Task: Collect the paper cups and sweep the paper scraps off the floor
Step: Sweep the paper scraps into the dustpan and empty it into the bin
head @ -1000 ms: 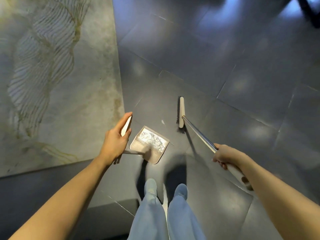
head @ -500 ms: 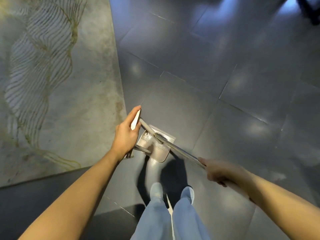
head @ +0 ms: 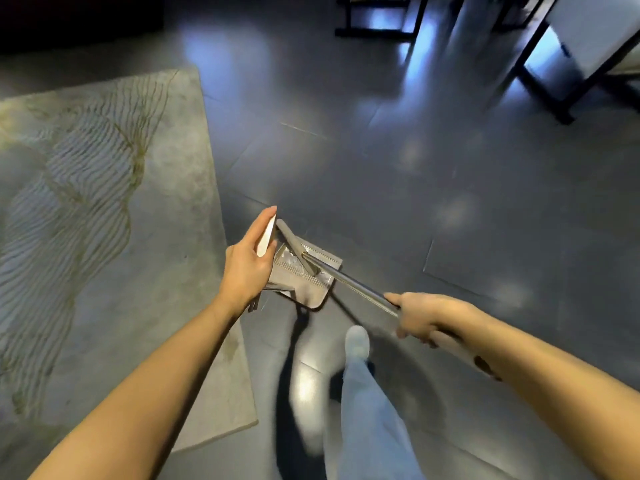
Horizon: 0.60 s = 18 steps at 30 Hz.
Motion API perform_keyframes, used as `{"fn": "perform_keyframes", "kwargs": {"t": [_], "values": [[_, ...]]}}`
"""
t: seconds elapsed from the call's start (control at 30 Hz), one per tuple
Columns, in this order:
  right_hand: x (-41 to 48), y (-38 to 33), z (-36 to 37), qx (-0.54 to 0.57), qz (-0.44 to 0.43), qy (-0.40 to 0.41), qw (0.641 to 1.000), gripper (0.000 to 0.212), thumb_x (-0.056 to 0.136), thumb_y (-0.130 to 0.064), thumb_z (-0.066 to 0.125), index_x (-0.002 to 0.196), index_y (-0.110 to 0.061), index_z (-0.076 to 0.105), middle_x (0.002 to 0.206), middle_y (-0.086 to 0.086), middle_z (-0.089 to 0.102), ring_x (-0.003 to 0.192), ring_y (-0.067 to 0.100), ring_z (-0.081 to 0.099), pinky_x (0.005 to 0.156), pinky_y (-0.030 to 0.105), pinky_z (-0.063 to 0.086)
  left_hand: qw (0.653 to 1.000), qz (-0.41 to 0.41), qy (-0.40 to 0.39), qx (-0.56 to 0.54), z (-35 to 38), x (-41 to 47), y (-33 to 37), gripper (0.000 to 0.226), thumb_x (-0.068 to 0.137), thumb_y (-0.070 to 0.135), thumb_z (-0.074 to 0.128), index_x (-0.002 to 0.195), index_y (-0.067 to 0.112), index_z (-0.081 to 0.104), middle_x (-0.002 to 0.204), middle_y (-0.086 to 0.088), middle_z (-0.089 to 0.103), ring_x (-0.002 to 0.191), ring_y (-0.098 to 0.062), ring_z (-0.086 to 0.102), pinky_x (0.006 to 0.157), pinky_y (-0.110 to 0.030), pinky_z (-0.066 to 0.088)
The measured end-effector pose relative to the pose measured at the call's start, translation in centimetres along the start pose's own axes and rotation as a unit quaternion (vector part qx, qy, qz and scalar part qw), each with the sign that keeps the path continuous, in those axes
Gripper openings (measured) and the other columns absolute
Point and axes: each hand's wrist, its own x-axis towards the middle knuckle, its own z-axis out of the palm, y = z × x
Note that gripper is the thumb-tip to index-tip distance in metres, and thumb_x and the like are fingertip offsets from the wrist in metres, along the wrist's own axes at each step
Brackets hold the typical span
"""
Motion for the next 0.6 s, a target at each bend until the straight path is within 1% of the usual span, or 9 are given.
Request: {"fn": "perform_keyframes", "kwargs": {"t": [0.07, 0.17, 0.27, 0.33, 0.4, 0.43, 0.5, 0.57, 0.6], "values": [[2.6, 0.5, -5.1, 0.052, -0.002, 0.001, 0.999, 0.074, 0.088, -0.024, 0.064, 0.15, -0.026, 0.022, 0.074, 0.003, 0.058, 0.053, 0.014, 0.053, 0.05, 0.027, 0.049, 1.0, 0.014, 0.006, 0.004, 0.8, 5.5, 1.2, 0.059, 0.091, 0.006, 0.057, 0.137, 0.04, 0.047, 0.108, 0.046, 0.047, 0.095, 0.017, 0.05, 0.077, 0.009, 0.025], [6.1, 1.2, -13.7, 0.116, -0.018, 0.009, 0.993, 0.069, 0.09, -0.021, 0.062, 0.148, -0.026, 0.026, 0.067, 0.005, 0.055, 0.043, 0.011, 0.048, 0.04, 0.02, 0.044, 1.0, 0.017, 0.014, 0.017, 2.0, 14.4, 2.6, 0.057, 0.092, 0.005, 0.056, 0.14, 0.034, 0.045, 0.121, 0.027, 0.046, 0.098, 0.028, 0.038, 0.081, 0.01, 0.024], [8.8, 1.5, -22.6, 0.121, -0.039, 0.031, 0.991, 0.051, 0.091, -0.02, 0.061, 0.138, -0.018, 0.04, 0.062, 0.004, 0.053, 0.039, 0.011, 0.046, 0.036, 0.02, 0.042, 0.999, 0.024, 0.032, 0.027, 2.8, 23.0, 4.7, 0.058, 0.093, 0.007, 0.054, 0.141, 0.038, 0.042, 0.127, 0.027, 0.043, 0.108, 0.017, 0.038, 0.086, 0.008, 0.024], [10.3, 1.3, -28.3, 0.09, -0.057, 0.042, 0.993, 0.053, 0.091, -0.022, 0.06, 0.139, -0.016, 0.039, 0.063, 0.002, 0.055, 0.043, 0.013, 0.049, 0.041, 0.024, 0.045, 0.998, 0.025, 0.053, 0.027, 3.3, 28.2, 5.5, 0.058, 0.093, 0.008, 0.054, 0.14, 0.04, 0.042, 0.125, 0.042, 0.037, 0.11, 0.005, 0.047, 0.095, -0.005, 0.034], [12.3, 0.8, -33.8, 0.066, -0.067, 0.05, 0.994, 0.054, 0.091, -0.024, 0.059, 0.14, -0.014, 0.038, 0.065, 0.002, 0.056, 0.045, 0.014, 0.052, 0.044, 0.025, 0.046, 0.996, 0.029, 0.07, 0.037, 3.7, 33.4, 6.4, 0.058, 0.095, 0.011, 0.054, 0.138, 0.046, 0.04, 0.118, 0.052, 0.032, 0.107, 0.0, 0.051, 0.098, -0.03, 0.047], [13.6, 0.6, -36.4, 0.07, -0.069, 0.051, 0.994, 0.054, 0.091, -0.024, 0.059, 0.14, -0.014, 0.037, 0.064, 0.002, 0.056, 0.044, 0.014, 0.052, 0.044, 0.025, 0.046, 0.996, 0.036, 0.077, 0.04, 3.8, 36.3, 6.7, 0.058, 0.095, 0.012, 0.055, 0.137, 0.049, 0.038, 0.118, 0.053, 0.031, 0.107, -0.001, 0.05, 0.097, -0.038, 0.049], [16.6, 0.3, -41.6, 0.084, -0.073, 0.059, 0.992, 0.053, 0.092, -0.024, 0.058, 0.14, -0.015, 0.037, 0.061, 0.003, 0.055, 0.041, 0.014, 0.051, 0.042, 0.024, 0.046, 0.993, 0.055, 0.091, 0.042, 4.1, 42.3, 6.8, 0.059, 0.095, 0.013, 0.055, 0.135, 0.051, 0.035, 0.125, 0.045, 0.033, 0.113, -0.008, 0.054, 0.095, -0.045, 0.051], [20.3, -0.1, -46.9, 0.096, -0.08, 0.069, 0.99, 0.052, 0.092, -0.023, 0.059, 0.14, -0.017, 0.038, 0.061, 0.003, 0.055, 0.038, 0.012, 0.05, 0.041, 0.022, 0.046, 0.991, 0.069, 0.101, 0.053, 4.5, 48.8, 6.3, 0.057, 0.095, 0.014, 0.055, 0.136, 0.048, 0.035, 0.131, 0.032, 0.036, 0.112, -0.022, 0.061, 0.093, -0.047, 0.052], [22.3, -0.4, -49.5, 0.105, -0.083, 0.073, 0.988, 0.051, 0.092, -0.023, 0.059, 0.139, -0.018, 0.039, 0.062, 0.003, 0.055, 0.037, 0.011, 0.05, 0.04, 0.022, 0.046, 0.99, 0.073, 0.107, 0.058, 4.7, 52.1, 5.7, 0.057, 0.095, 0.014, 0.055, 0.137, 0.046, 0.035, 0.132, 0.029, 0.036, 0.111, -0.025, 0.062, 0.093, -0.047, 0.052]]}}
